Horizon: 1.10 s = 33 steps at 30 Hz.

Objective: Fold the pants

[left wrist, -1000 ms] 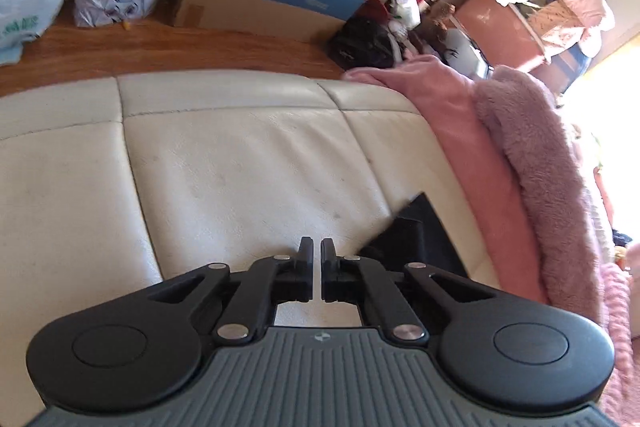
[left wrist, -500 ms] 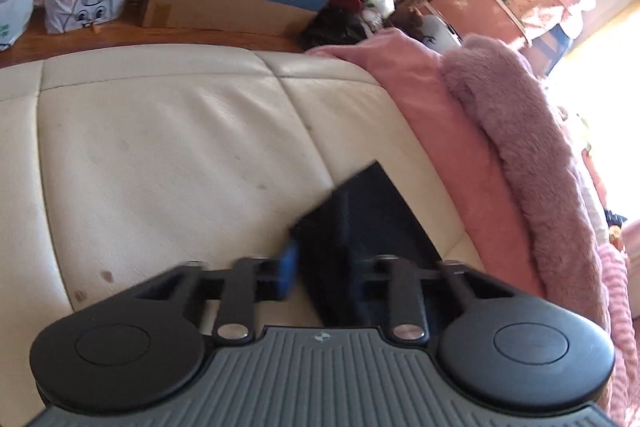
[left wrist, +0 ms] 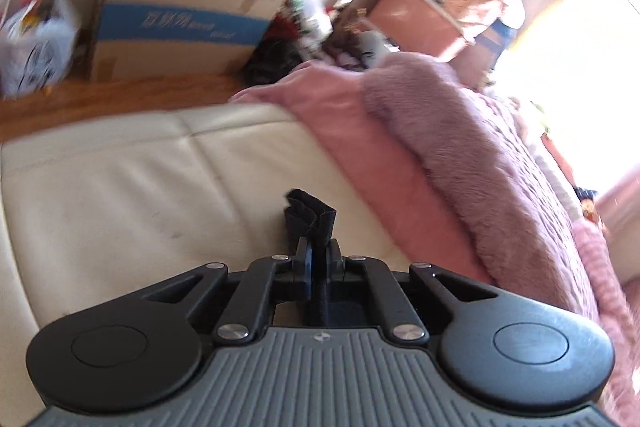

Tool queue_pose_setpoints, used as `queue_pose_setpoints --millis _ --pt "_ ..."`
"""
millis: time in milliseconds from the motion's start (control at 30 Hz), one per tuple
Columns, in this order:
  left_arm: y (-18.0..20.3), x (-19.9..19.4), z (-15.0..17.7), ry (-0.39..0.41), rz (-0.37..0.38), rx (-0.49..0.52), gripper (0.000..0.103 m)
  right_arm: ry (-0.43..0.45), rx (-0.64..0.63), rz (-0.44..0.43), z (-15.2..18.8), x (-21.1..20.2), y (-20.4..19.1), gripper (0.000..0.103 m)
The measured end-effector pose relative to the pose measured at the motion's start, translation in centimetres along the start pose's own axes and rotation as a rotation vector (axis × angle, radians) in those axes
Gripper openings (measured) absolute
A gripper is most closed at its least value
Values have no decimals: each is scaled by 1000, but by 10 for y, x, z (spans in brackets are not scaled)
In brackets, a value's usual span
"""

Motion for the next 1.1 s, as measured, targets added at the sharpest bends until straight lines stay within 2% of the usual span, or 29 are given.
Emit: queue_pose_setpoints --millis 167,267,367,467,600,667,700,800,900,1000,1067,1100 --pt "105 -18 29 31 57 359 5 30 41 -3 4 -18 12 36" --pt "170 -30 66 60 93 577 5 49 65 -9 5 -27 21 36" --pt "224 -40 121 58 164 743 5 69 90 -9 7 -38 32 36" --pt "259 -44 193 -21 234 883 5 78 114 3 13 -46 45 36" --pt "263 -35 306 -303 326 1006 8 59 158 25 27 -51 62 36" --pt "253 -30 338 -439 332 1025 16 43 190 22 35 -53 69 36" --pt "249 -29 342 -471 342 1004 22 38 203 15 39 -54 70 36" --pt "243 -32 329 -520 378 921 26 39 213 -12 44 -58 66 36" --pt "248 -39 312 -517 410 904 28 42 233 -59 42 -56 57 35" --pt "257 -34 302 -503 405 983 28 43 256 -122 36 -48 46 23" --pt "261 -31 305 -492 404 1100 28 39 266 -164 30 -42 34 19" --pt "265 -34 313 -515 412 1176 28 36 269 -180 27 -39 28 16"
Point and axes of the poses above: each gripper's, at about its wrist camera, not at the fingertips, and x roughly the way its jaws point, y to its right, z to its underside, the point moved 8 cm from there along x, roughly the way its jaws point, and after that the axes turned 5 degrees about z, right-handed, at the moved point
